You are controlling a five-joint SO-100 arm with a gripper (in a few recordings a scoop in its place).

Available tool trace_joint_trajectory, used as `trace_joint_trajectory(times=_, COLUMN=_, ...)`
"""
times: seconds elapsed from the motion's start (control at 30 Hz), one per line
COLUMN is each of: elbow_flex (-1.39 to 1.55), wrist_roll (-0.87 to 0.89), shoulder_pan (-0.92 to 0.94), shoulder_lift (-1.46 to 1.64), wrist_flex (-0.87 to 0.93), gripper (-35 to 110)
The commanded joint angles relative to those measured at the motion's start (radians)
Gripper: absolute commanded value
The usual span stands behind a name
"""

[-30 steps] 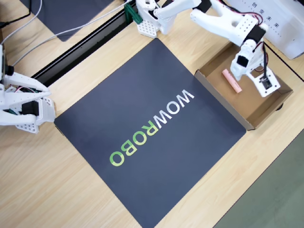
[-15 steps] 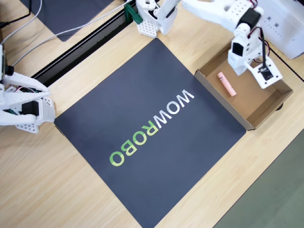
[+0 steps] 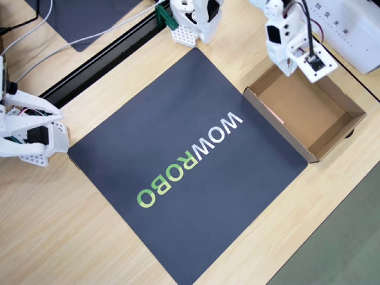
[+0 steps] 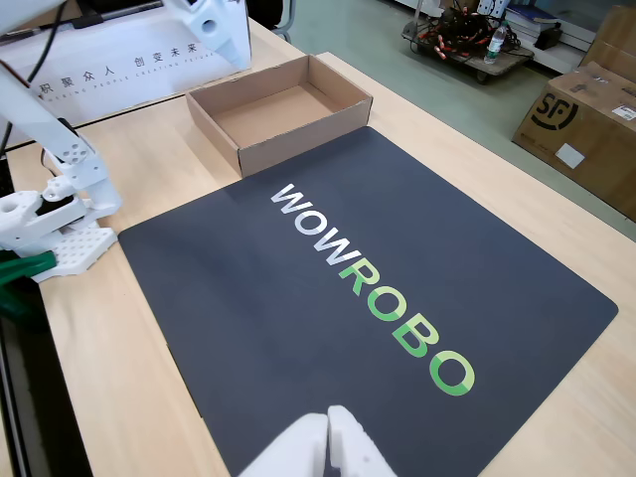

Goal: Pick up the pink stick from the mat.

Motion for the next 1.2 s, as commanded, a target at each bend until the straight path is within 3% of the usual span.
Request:
trace_joint_trajectory(times=0.0, elbow_flex=0.114, wrist_roll=-0.025, shoulder_pan=-0.021, shoulder_lift=0.140, wrist_flex=-0.026, gripper=0)
trace_joint_trajectory(times=0.6, elbow_flex=0.749, wrist_roll=-0.081, shoulder_pan=-0.025, shoulder_lift=0.703, wrist_flex=-0.117, gripper=0)
trace_joint_trajectory(times=1.17, elbow_flex=1.295, wrist_roll=-0.189, shoulder_pan=0.041, shoulder_lift=1.216, wrist_flex=-0.063, gripper=0)
